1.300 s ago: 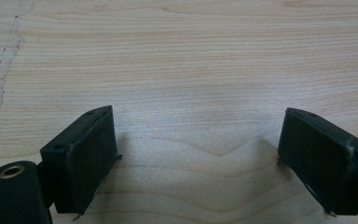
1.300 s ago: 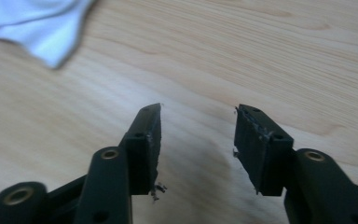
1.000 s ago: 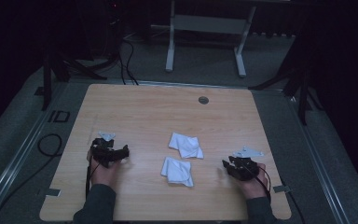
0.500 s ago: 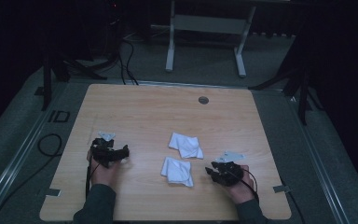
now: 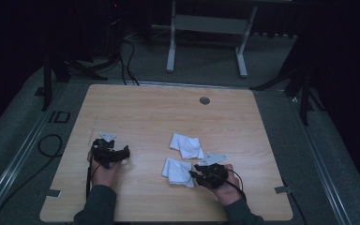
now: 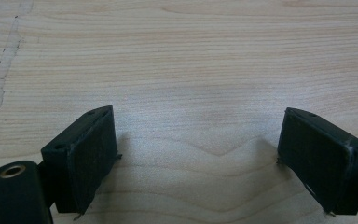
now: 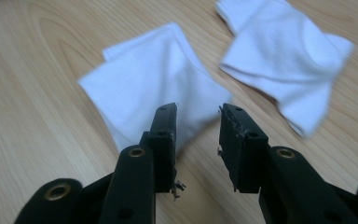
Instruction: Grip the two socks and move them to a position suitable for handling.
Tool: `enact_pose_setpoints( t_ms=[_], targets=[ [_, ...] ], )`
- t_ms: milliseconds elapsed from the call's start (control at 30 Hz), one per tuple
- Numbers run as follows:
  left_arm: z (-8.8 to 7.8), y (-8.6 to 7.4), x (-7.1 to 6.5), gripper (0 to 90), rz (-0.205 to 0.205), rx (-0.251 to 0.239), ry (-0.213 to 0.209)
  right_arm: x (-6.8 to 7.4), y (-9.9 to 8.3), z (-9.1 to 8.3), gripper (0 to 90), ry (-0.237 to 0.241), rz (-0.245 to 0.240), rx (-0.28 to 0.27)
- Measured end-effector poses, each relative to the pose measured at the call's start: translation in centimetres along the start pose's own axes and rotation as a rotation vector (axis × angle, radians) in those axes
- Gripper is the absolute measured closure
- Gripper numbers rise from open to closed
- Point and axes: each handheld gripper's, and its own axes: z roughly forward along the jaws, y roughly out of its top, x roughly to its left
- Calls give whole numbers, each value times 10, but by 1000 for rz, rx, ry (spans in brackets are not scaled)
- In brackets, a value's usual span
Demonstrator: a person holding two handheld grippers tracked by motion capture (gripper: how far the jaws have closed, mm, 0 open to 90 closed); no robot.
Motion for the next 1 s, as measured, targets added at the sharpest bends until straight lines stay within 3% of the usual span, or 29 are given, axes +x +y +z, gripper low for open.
enact_pose_setpoints(
  t_ms=[233,400,533,700,1000],
  targets=[
    [0,0,0,117,0,0,0,3,8,23,697,-4,-4,56],
    [0,0,0,117,0,-1,-1,5,14,33,806,19,0,63],
    [0,0,0,117,0,-1,-1,12,20,37,839,32,-20,59],
    [0,0,0,117,0,-1,-1,20,27,33,875,38,-37,46],
    [0,0,0,117,0,-1,-1,24,37,12,884,42,-55,2]
  ],
)
